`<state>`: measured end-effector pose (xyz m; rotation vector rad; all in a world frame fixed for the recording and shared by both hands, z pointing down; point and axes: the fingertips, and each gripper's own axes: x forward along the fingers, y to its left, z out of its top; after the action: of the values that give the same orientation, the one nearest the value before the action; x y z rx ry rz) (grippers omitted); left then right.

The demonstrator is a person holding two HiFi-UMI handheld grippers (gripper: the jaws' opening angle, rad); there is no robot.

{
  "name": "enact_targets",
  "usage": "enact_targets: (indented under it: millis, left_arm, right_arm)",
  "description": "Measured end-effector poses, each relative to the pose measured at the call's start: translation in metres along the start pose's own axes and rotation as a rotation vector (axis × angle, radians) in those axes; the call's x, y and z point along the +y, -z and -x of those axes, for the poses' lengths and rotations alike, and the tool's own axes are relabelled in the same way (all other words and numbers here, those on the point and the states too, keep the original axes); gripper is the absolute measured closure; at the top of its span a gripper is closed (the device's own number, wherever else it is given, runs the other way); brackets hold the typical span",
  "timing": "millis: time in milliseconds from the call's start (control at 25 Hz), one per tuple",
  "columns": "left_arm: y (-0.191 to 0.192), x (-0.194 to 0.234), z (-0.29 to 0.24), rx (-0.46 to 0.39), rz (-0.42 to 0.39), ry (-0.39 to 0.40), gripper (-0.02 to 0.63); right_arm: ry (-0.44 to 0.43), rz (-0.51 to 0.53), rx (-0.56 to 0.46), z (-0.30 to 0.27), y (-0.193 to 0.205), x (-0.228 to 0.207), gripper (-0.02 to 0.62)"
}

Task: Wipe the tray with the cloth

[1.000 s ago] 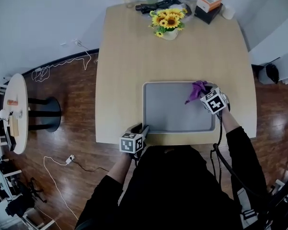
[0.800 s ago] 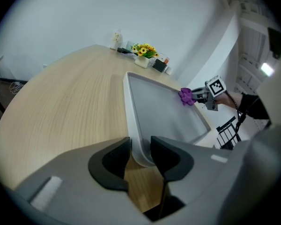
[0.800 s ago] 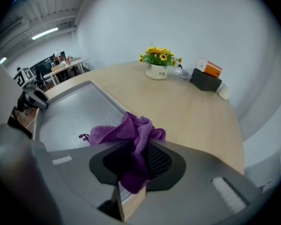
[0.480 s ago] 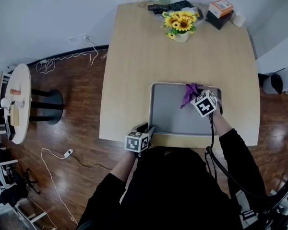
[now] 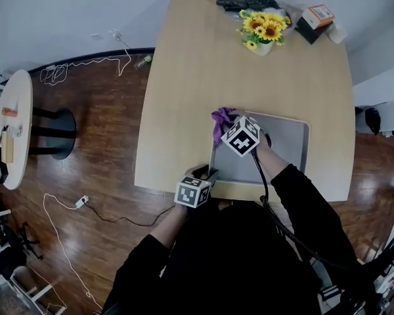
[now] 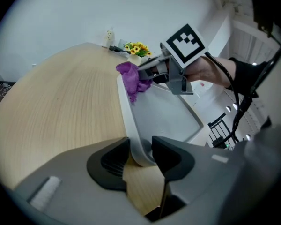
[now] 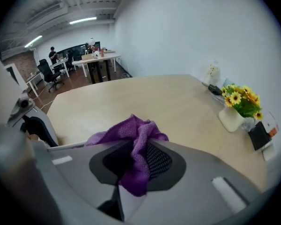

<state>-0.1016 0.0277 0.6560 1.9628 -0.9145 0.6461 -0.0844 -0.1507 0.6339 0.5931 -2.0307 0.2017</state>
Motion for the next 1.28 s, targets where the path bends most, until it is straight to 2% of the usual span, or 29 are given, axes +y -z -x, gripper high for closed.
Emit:
enact_targets:
  millis: [120, 280, 520, 640, 760, 880, 1000, 1120, 1280]
  left_arm:
    - [0.003, 0.004, 0.002, 0.008, 0.01, -0.003, 0.463]
    - [0.003, 0.004, 0.001, 0.004, 0.034, -0.007, 0.463]
    - [0.004, 0.003, 0.002, -0.023, 0.061, -0.022, 0.465]
    - [0.001, 0.004, 0.001, -0.032, 0.072, -0.03, 0.465]
    - [0.002, 0.005, 0.001, -0.044, 0.088, -0.041, 0.465]
    - [0.005, 0.006, 0.001, -0.05, 0.101, -0.057, 0.465]
    - [0.005, 0.007, 0.001, -0.055, 0.101, -0.065, 0.465]
    - [0.007, 0.007, 0.001, -0.059, 0.1, -0.073, 0.465]
    - [0.006, 0.006, 0.001, -0.024, 0.074, -0.131, 0.465]
  right_arm:
    - [-0.015, -0.047, 0.013, 0.014, 0.026, -0.017, 0.515]
    - [0.006, -0.143, 0.043, 0.048, 0.092, -0.057, 0.515]
    - [0.113, -0.307, 0.096, 0.108, 0.209, -0.12, 0.515]
    - [0.165, -0.388, 0.073, 0.131, 0.242, -0.139, 0.515]
    - [0.17, -0.403, 0.037, 0.144, 0.249, -0.118, 0.515]
    - [0.163, -0.356, 0.035, 0.152, 0.26, -0.073, 0.517]
    - [0.137, -0.378, 0.013, 0.163, 0.276, -0.027, 0.517]
    - [0.115, -0.354, 0.019, 0.172, 0.288, 0.013, 0.518]
    - [0.103, -0.338, 0.026, 0.176, 0.292, 0.027, 0.518]
